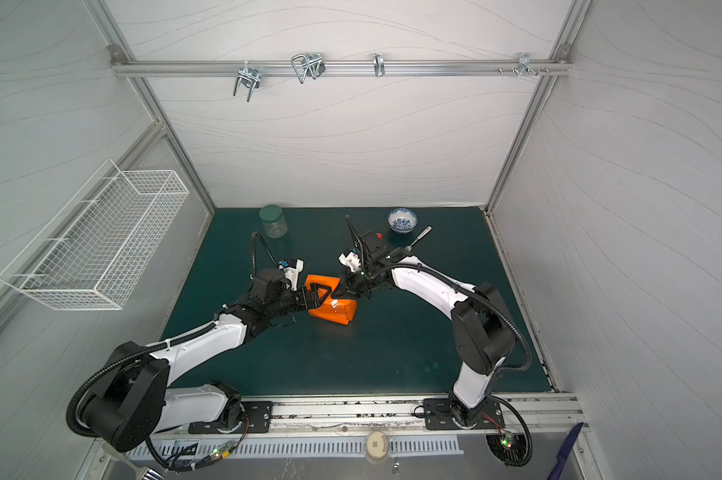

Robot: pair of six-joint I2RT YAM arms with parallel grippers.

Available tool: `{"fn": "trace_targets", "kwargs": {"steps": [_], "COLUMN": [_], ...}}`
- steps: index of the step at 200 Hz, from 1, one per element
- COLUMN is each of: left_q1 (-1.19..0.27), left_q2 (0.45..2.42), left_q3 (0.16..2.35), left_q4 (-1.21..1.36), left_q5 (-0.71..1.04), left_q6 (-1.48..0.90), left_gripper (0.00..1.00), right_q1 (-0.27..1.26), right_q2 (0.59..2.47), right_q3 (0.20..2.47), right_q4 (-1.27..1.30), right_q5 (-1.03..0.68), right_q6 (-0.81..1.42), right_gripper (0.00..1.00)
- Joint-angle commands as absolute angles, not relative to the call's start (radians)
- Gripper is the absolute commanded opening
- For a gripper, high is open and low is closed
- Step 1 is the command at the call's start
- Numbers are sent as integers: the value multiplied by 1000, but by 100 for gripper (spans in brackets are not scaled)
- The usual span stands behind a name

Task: Wrap the gift box in paper

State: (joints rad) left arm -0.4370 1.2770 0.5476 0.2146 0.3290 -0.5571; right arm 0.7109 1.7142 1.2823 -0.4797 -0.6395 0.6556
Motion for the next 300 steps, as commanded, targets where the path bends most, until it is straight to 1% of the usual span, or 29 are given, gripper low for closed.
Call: {"fn": "trace_targets", "kwargs": {"steps": [1, 32, 55, 84, 115, 149, 216, 255, 280, 300], "left_q1": [-447, -447, -448, -448, -448, -447, -448, -448, -448, -448], "left_q2": [1283, 1284, 1287, 1283, 1277, 1275, 1286, 1290, 1289, 1275], "left_q3": [562, 566, 575, 575, 576, 581, 581, 585, 609, 640], "left_q4": [138, 137, 130, 126, 117, 112, 115, 122, 112, 105], "left_q5": [327, 324, 325, 323, 321, 319, 324, 327, 334, 340], "left_q6": [-539, -537, -538, -539, -537, -536, -536, -541, -553, -570], "left_gripper": [93, 93, 93, 93, 93, 93, 93, 93, 94, 97], "right_q1": [704, 699, 692, 711, 734, 734, 703, 710, 708, 703], "right_q2": [1726, 1701, 1638, 1584, 1619, 1664, 1649, 1607, 1551, 1465], "right_q3": [1235, 1190, 1184, 1172, 1177, 1154, 1098, 1096, 1100, 1077], "right_q4": [-473, -502, -528, -455, -381, -362, -360, -362, -419, -439], "right_q5": [-630, -629, -624, -653, -675, -681, -607, -487, -450, -447], "right_q6": [627, 595, 564, 587, 598, 589, 557, 493, 438, 404], "right_gripper": [2, 2, 1, 1, 1, 0, 0, 0, 0, 0]}}
